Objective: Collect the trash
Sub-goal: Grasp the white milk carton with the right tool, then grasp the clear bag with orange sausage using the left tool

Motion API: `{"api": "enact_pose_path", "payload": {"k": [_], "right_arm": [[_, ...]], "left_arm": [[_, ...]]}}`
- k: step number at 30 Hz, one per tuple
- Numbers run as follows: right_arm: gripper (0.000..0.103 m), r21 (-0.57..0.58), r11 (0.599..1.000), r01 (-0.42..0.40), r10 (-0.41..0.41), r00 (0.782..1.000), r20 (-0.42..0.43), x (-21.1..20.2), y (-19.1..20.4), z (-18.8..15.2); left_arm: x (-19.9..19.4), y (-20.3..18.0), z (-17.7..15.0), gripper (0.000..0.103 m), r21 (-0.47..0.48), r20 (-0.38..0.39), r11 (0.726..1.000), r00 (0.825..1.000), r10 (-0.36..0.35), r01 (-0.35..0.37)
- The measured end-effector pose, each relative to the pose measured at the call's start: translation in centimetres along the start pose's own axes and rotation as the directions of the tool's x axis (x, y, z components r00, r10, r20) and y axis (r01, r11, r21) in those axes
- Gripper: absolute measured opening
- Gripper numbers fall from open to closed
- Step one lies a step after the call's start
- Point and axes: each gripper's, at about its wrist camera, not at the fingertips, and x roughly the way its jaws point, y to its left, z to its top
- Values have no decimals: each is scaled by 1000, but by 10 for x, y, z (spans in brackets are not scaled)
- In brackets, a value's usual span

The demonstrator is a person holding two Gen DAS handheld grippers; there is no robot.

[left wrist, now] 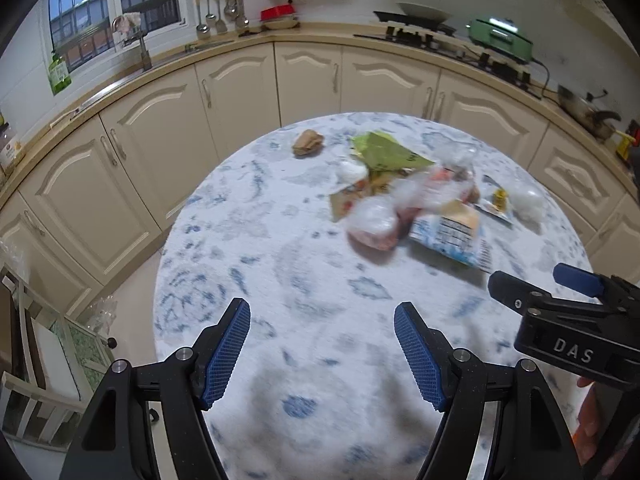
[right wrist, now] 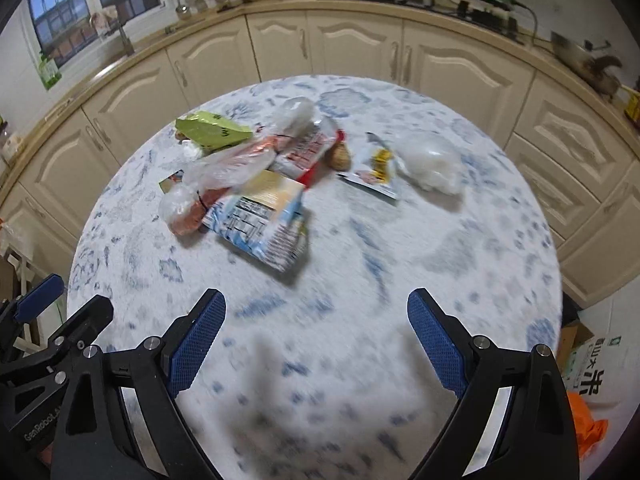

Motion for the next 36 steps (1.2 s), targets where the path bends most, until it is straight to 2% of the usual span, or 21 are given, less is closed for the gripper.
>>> {"api": "enact_pose_path", "payload": {"k": [7, 12, 13, 14, 15, 17, 19, 25, 31, 36], "right_arm": [[94, -84, 996, 42, -47, 998, -50, 40, 32, 26], [93, -71, 996, 46, -51, 995, -82, 68, 34, 38], [91, -66, 997, 33, -38, 996, -78, 71, 34, 40], [83, -62, 998, 24, -29, 996, -82, 74, 34, 42], [69, -68, 997, 48, -52, 997, -56, 72, 34, 43], [59, -49, 998, 28, -30, 998, -48, 69, 31, 44], [59, -31, 999, -16, 14, 998, -55, 68, 23, 46], [59, 9, 1000, -9, 10, 999, -50, 56, -2, 38], [59, 74, 996, 46, -44, 999, -23, 34, -39, 26], [59, 152, 984, 88, -86, 996, -25, 24, -69, 21]], "left_arm": [[34, 26, 30, 71, -1, -14, 999, 999, -46, 46], [51, 26, 50, 71, 43, -25, 995, 995, -93, 94], [53, 25, 53, 71, 51, -31, 993, 994, -104, 105], [56, 25, 56, 71, 56, -36, 992, 993, -110, 112], [59, 24, 59, 71, 63, -39, 991, 992, -116, 118], [64, 20, 68, 71, 87, -42, 988, 991, -125, 128], [69, 14, 74, 71, 98, -49, 986, 990, -133, 138], [78, -11, 92, 71, 169, -59, 970, 984, -168, 176], [101, -48, 102, 72, 263, -99, 942, 977, -188, 208], [130, -70, 103, 72, 278, -152, 930, 967, -205, 240]]}}
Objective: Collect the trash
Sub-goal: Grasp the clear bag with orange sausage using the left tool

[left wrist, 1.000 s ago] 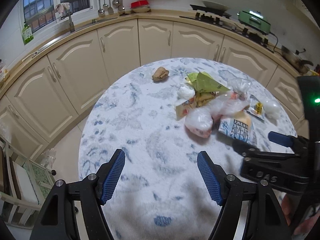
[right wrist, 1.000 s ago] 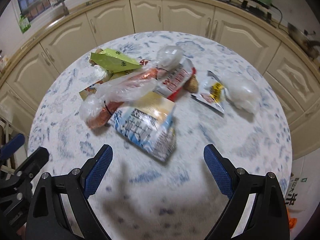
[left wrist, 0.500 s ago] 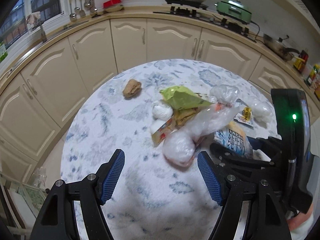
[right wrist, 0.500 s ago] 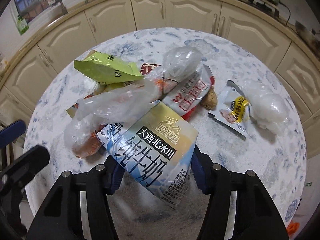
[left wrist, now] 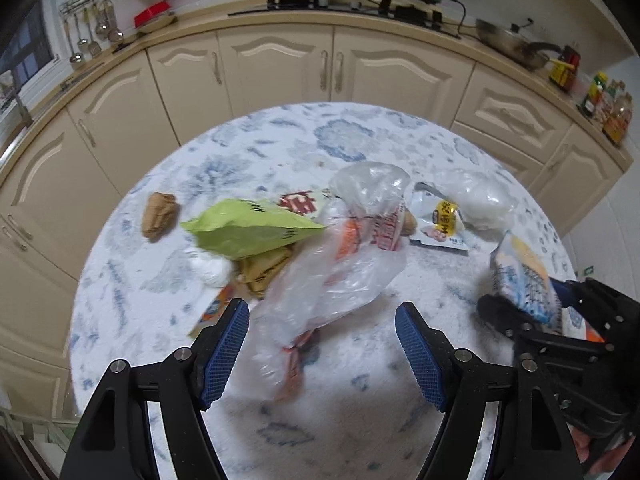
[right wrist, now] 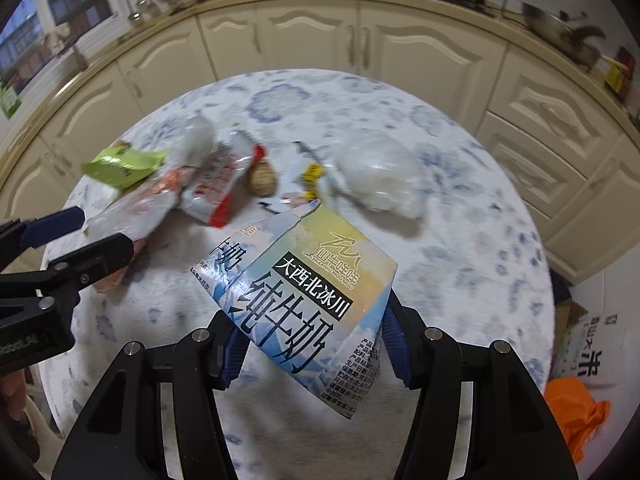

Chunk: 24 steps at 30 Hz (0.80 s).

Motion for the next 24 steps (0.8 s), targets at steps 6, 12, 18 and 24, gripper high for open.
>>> {"api": "enact_pose_path", "payload": {"k": [6, 12, 18, 24], "right_arm": [[59, 50, 999, 14, -13, 1000, -7, 2, -18, 4], [59, 82, 997, 9, -8, 1000, -20, 5, -25, 5], [59, 85, 996, -3, 4, 1000, -17, 3, -28, 4], [59, 81, 996, -23, 23, 1000, -1, -8, -30, 1]], "left_arm": [[38, -4, 11, 62, 2, -29, 997, 996, 83, -83], [50, -7, 14, 30, -6, -10, 992, 992, 123, -123], [28, -8, 5, 20, -44, 17, 994, 995, 97, -96], [0, -10, -10, 18, -107, 48, 990, 994, 100, -95]]}}
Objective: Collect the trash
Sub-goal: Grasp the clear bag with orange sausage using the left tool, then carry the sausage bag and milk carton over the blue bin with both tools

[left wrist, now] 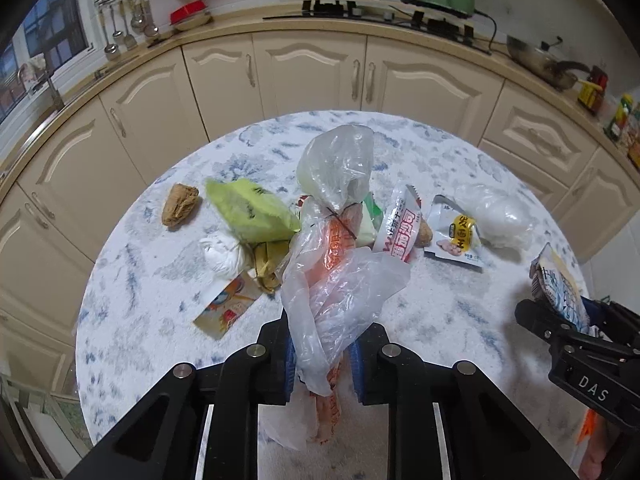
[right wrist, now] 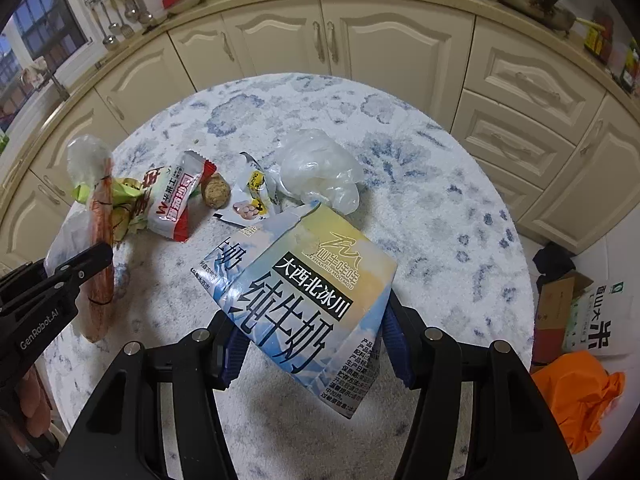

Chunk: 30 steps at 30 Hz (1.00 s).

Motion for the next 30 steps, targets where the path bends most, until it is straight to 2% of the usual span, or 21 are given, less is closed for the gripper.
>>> {"api": "enact_pose_path", "payload": {"k": [9, 19, 24, 30], "right_arm": [[59, -22, 999, -23, 24, 999, 40, -24, -3, -9], [59, -8, 999, -38, 38, 996, 77, -52, -27, -25], [59, 29, 999, -31, 28, 994, 107, -69, -52, -33], [59, 108, 994, 21, -37, 989, 141, -94, -102, -51]], "left_arm": [[-45, -15, -23, 17, -10, 48, 1000, 999, -16, 17], [-91, -56, -41, 17, 28, 97, 999, 994, -45, 42], [-104, -89, -44, 17, 71, 105, 995, 992, -74, 67], [-115, -140, -49, 17, 143, 98, 981, 984, -148, 133]]}}
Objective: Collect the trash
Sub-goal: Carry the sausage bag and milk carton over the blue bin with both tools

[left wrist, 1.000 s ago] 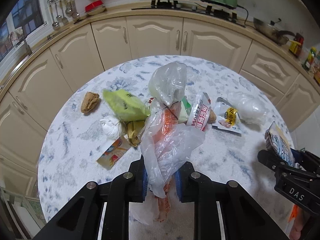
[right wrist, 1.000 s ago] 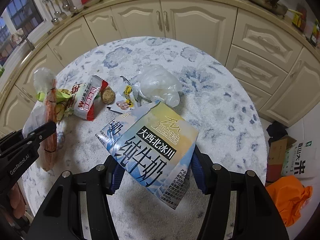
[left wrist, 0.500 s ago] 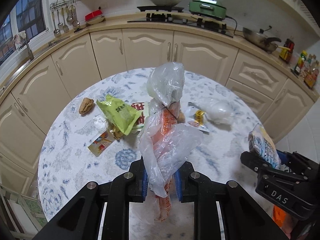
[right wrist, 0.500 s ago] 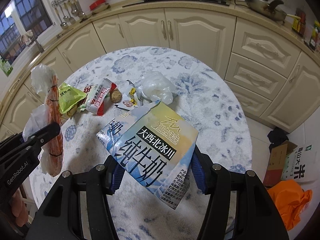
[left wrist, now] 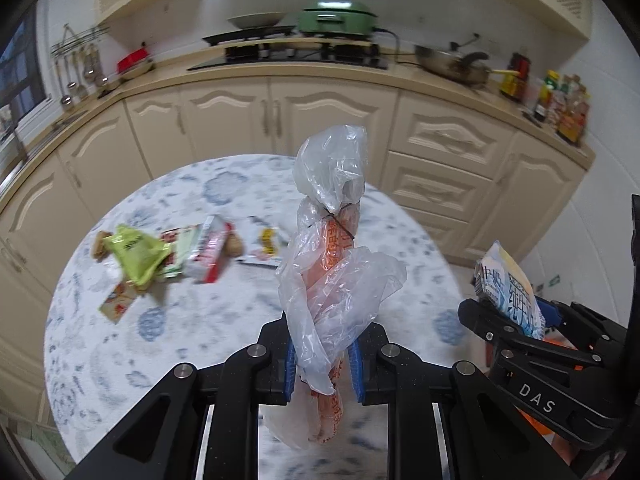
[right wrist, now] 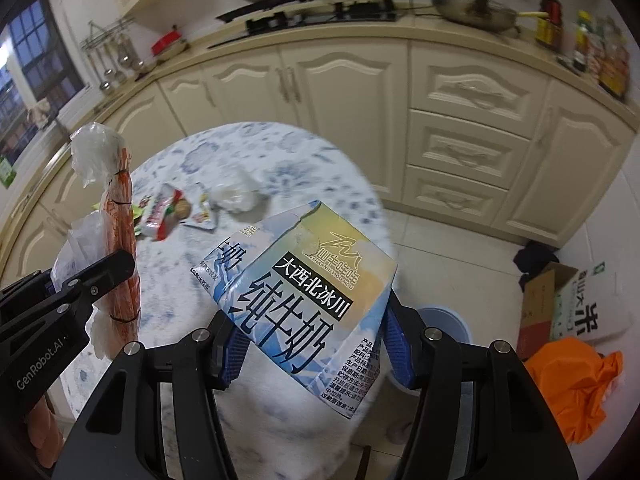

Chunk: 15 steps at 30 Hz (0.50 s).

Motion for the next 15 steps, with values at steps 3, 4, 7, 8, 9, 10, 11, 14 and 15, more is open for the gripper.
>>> {"api": "enact_pose_path", "payload": {"k": [3, 4, 7, 8, 9, 10, 11, 14, 15], "right_arm": [[59, 45, 998, 44, -45, 999, 17, -14, -34, -6], [59, 59, 997, 55, -56, 998, 20, -18, -43, -7], [59, 112, 990, 87, -90, 996, 27, -29, -77, -15], [59, 134, 986, 99, -104, 994, 29, -33, -90, -18], [59, 147, 983, 107, -113, 993, 32, -35, -98, -19], [59, 166, 979, 119, -127, 991, 34, -38, -110, -22], [59, 187, 973, 133, -142, 989, 33, -40, -123, -24], [59, 226, 962, 154, -164, 986, 24, -44, -151, -31], [59, 242, 956, 166, -175, 984, 18, -46, -164, -34]], "left_arm": [[1, -30, 2, 17, 42, -2, 998, 999, -40, 40], [2, -39, 2, 17, 53, -4, 997, 999, -52, 52], [6, -73, 4, 17, 95, -11, 991, 995, -96, 97], [7, -84, 5, 18, 113, -10, 987, 994, -110, 110], [10, -95, 9, 17, 129, -11, 984, 992, -122, 123], [14, -110, 11, 18, 146, -22, 979, 990, -139, 141], [18, -117, 11, 18, 156, -28, 977, 989, -144, 147], [34, -145, 12, 18, 193, -49, 968, 987, -156, 162], [38, -152, 12, 18, 201, -57, 965, 985, -160, 168]]}}
